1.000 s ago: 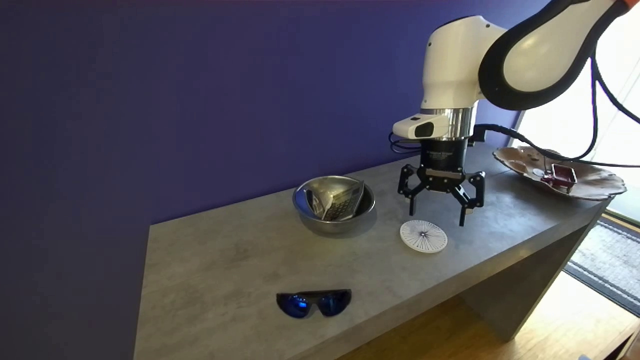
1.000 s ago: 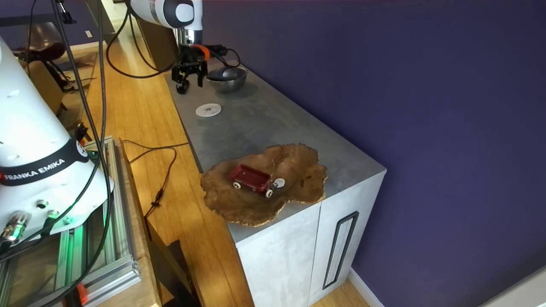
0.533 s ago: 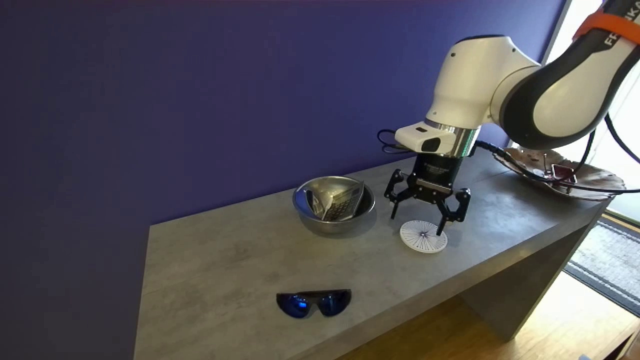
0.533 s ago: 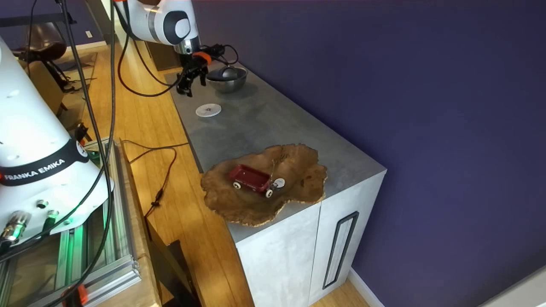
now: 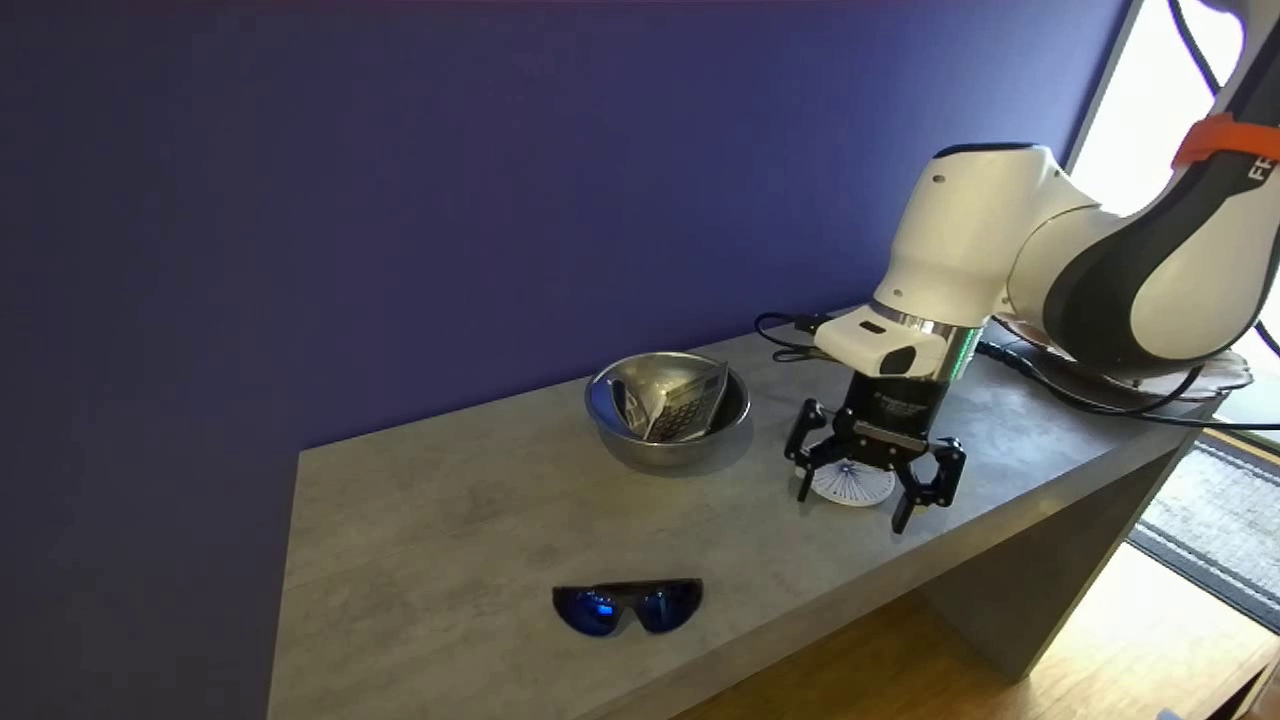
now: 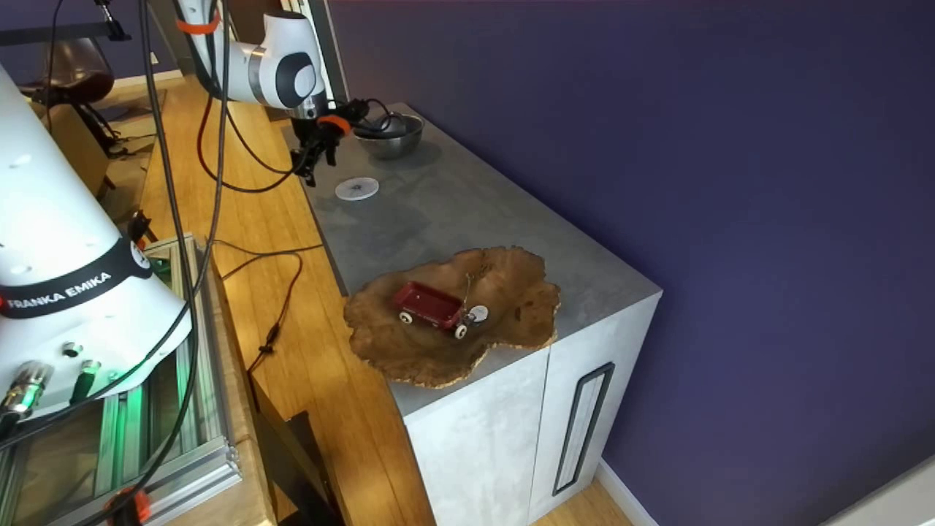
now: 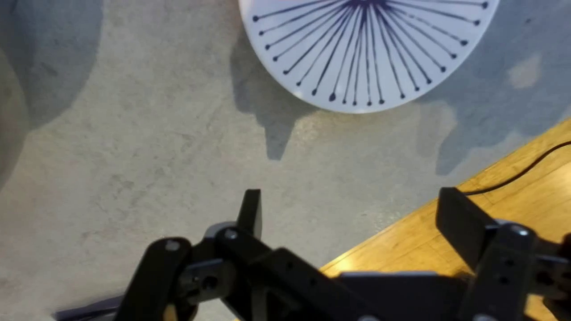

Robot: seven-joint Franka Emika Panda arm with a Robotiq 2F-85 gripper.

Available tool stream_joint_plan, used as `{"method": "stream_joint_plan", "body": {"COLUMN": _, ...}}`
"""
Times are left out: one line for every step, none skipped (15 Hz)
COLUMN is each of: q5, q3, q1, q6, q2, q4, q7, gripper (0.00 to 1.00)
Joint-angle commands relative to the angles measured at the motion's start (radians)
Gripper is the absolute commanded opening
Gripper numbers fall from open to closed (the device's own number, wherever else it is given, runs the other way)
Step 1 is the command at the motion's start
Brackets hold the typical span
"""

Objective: Move the white thing to the right

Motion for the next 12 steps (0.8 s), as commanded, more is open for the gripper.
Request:
{"method": "stream_joint_plan", "body": {"q5": -0.046, "q3": 0.012, "q1": -0.021, "q6": -0.004, "q2": 0.007, "q4": 0.003, "q7": 0.035, "gripper": 1.00}}
{"method": "stream_joint_plan", "body": {"q5": -0.048, "q3": 0.013, "q1": -0.022, "q6": -0.004, "q2": 0.007, "q4": 0.003, "q7": 0.035, "gripper": 1.00}}
{"method": "stream_joint_plan", "body": {"q5": -0.047, "q3": 0.013, "q1": -0.022, "q6": -0.007, "q2": 0.007, "q4": 0.005, "q7": 0.035, "gripper": 1.00}}
{"method": "stream_joint_plan", "body": {"q5": -0.038, "q3": 0.048, "q1": -0.057, "q6": -0.024, "q2": 0.024, "q4": 0.013, "q7": 0.010, "gripper": 1.00}}
{"method": "stream_joint_plan", "body": {"q5": -0.038, "q3": 0.042, "q1": -0.052, "q6": -0.039, "q2": 0.024, "q4": 0.018, "q7": 0.017, "gripper": 1.00}}
{"method": "stream_joint_plan", "body": {"q5": -0.036, "q3": 0.050, "q1": -0.063, "q6": -0.049, "q2": 0.030, "q4": 0.025, "q7": 0.012, "gripper": 1.00}}
{"method": "stream_joint_plan", "body": {"q5": -0.039, "q3": 0.045, "q1": -0.065, "q6": -0.054, "q2": 0.036, "q4": 0.033, "q7": 0.011, "gripper": 1.00}}
{"method": "stream_joint_plan", "body": {"q5": -0.045, "q3": 0.033, "q1": -0.062, "q6": -0.057, "q2": 0.041, "q4": 0.041, "q7": 0.012, "gripper": 1.00}}
{"method": "stream_joint_plan", "body": {"q5": -0.054, "q3": 0.012, "q1": -0.054, "q6": -0.055, "q2": 0.040, "q4": 0.045, "q7": 0.018, "gripper": 1.00}}
{"method": "stream_joint_plan", "body": {"q5": -0.060, "q3": 0.003, "q1": -0.054, "q6": -0.049, "q2": 0.045, "q4": 0.052, "q7": 0.015, "gripper": 1.00}}
{"method": "stream_joint_plan", "body": {"q5": -0.066, "q3": -0.003, "q1": -0.056, "q6": -0.050, "q2": 0.052, "q4": 0.062, "q7": 0.012, "gripper": 1.00}}
{"method": "stream_joint_plan", "body": {"q5": -0.069, "q3": -0.005, "q1": -0.059, "q6": -0.053, "q2": 0.059, "q4": 0.069, "q7": 0.011, "gripper": 1.00}}
